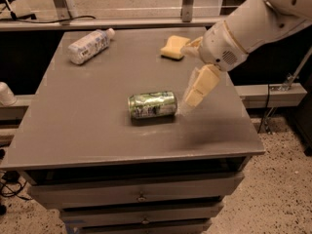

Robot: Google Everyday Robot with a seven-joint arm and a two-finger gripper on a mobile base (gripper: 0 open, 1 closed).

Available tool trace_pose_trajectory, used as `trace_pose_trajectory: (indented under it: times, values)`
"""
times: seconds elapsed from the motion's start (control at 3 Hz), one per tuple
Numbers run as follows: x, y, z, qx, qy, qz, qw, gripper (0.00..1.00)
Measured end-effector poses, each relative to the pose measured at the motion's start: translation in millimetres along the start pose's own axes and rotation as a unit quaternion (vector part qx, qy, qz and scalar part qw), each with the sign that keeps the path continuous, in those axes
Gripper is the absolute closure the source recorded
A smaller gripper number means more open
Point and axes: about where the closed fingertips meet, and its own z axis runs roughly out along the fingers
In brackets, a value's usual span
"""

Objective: Knock green can over

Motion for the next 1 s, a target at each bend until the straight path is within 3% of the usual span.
trace_pose_trajectory:
  times: [0.33,0.67,1.0]
  values:
    - [7.6,7.0,-31.3,-0.014,-0.062,-0.002,0.998,0.0]
    - [19.0,13.3,-65.5,-0.019,-0.123,-0.009,0.9922,0.0]
    - [15.1,13.9,-66.3,-0.02,-0.129,-0.01,0.9914,0.0]
